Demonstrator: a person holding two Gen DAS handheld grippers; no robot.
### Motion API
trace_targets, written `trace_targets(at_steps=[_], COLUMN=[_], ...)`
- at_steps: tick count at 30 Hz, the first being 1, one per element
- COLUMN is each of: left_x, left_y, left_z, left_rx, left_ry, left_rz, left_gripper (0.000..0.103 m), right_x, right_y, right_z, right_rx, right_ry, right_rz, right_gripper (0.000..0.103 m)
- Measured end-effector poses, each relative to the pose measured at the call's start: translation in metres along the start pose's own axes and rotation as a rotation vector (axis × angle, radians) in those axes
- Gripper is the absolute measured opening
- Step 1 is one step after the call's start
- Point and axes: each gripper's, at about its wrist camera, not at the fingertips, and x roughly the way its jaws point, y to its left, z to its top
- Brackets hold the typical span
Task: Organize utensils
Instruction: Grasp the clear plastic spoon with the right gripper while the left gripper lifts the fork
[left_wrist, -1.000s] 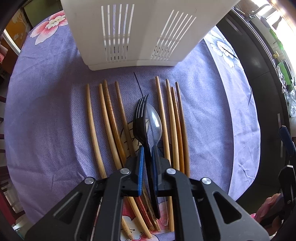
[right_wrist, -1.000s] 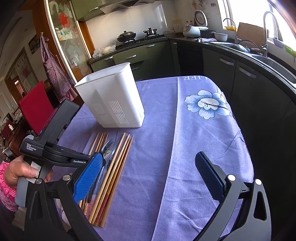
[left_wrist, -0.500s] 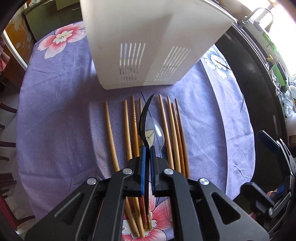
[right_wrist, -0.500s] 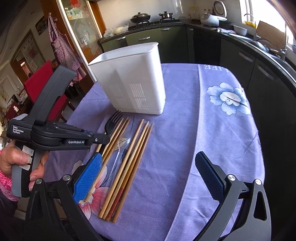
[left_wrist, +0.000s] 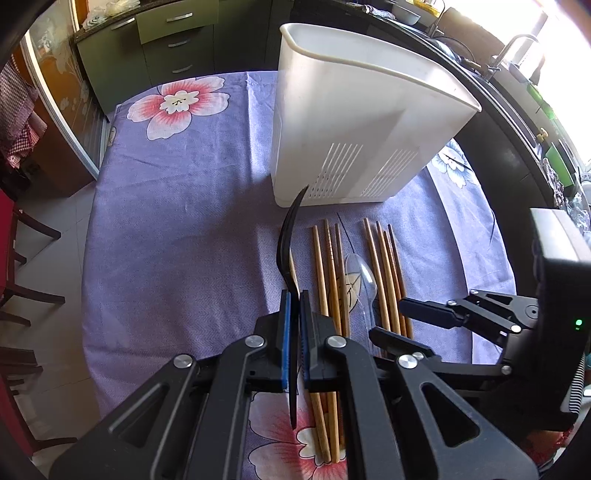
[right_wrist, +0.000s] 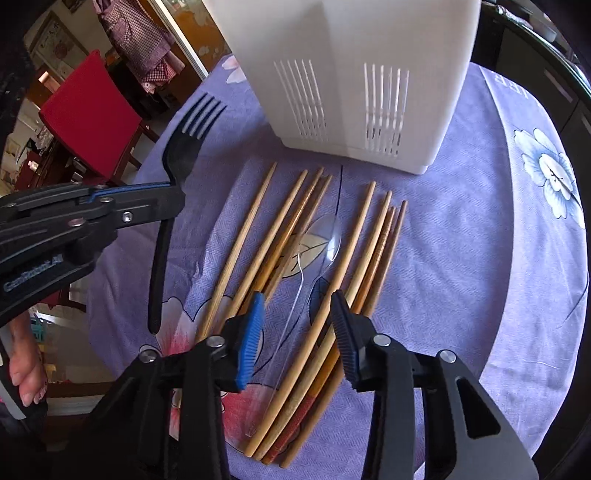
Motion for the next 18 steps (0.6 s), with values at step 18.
trace_targets(at_steps=[18], left_x=[0.005], left_y=[-0.001], left_z=[-0.008], left_rx=[0.02], left_ry=[0.0], left_rz=[-0.029], left_gripper=[0.005], right_x=[0.044], right_y=[0.035], right_z=[0.012], right_rx=[-0.059], right_ry=[-0.003], right_rz=[-0.213], right_gripper=[0.02])
